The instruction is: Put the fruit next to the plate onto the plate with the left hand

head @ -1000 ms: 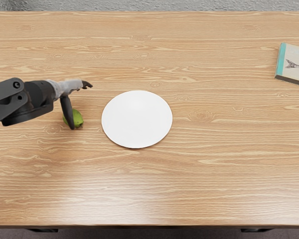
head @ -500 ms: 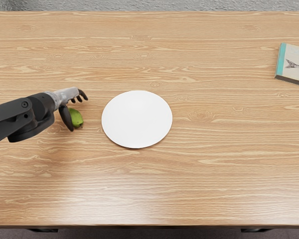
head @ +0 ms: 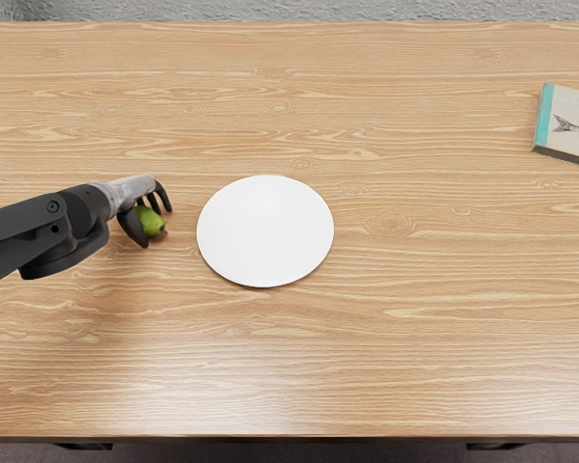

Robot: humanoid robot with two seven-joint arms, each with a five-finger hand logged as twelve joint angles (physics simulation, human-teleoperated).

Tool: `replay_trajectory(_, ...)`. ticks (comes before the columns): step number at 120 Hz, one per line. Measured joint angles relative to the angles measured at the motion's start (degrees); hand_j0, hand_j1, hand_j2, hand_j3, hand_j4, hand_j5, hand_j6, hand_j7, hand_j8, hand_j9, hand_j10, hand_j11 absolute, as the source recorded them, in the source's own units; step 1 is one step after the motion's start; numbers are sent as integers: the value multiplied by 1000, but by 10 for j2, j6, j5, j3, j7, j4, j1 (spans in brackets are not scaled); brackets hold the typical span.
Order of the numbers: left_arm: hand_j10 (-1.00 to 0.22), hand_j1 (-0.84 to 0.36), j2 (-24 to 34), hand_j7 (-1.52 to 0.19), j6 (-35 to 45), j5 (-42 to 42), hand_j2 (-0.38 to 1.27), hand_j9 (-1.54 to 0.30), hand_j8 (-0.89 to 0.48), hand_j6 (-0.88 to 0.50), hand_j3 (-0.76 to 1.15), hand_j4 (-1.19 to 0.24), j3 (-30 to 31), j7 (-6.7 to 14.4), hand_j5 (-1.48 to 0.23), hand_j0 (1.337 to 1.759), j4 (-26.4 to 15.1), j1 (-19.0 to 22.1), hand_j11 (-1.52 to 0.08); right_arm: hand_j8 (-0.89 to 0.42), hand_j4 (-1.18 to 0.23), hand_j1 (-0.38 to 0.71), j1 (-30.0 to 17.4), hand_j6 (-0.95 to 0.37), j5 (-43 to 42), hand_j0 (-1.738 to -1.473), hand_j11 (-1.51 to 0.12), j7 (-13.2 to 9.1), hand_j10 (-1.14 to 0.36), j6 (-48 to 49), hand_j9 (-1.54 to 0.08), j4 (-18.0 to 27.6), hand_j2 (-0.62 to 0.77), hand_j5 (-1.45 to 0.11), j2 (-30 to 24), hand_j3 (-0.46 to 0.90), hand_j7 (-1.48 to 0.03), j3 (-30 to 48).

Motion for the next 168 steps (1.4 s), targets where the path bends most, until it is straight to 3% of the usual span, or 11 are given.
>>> replay_trajectory(26,-560,-283,0,-728,-1,-1,203,-731,-477,-563,0,-563,0,5,-728,1658,-1,0,-732,0,0,-349,0,0,0,-1658,0,0,0,0,0,0,0,0,0,0,0,0)
replay_trajectory(53,-542,-302,1,-821,-1,-9,247,-821,-433,-521,0,-624,-3,6,-816,1655,0,-2,-823,0,0,-349,0,0,0,-1658,0,0,0,0,0,0,0,0,0,0,0,0)
replay_trajectory(85,-521,-303,4,-869,-1,-110,237,-872,-407,-496,0,-651,-60,8,-856,1654,5,-23,-866,0,0,-349,0,0,0,-1658,0,0,0,0,0,0,0,0,0,0,0,0)
replay_trajectory(105,-515,-309,-1,-879,-2,-161,253,-881,-400,-488,0,-654,-87,10,-869,1654,7,-60,-873,0,0,-349,0,0,0,-1658,0,0,0,0,0,0,0,0,0,0,0,0)
replay_trajectory(136,-535,-241,-76,-886,-2,-188,125,-886,-428,-515,0,-654,-93,12,-881,1653,8,-86,-877,0,0,-349,0,0,0,-1658,0,0,0,0,0,0,0,0,0,0,0,0)
replay_trajectory(168,-555,-176,-122,-921,-2,-190,22,-925,-445,-536,0,-661,-80,15,-919,1651,8,-51,-906,0,0,-349,0,0,0,-1658,0,0,0,0,0,0,0,0,0,0,0,0)
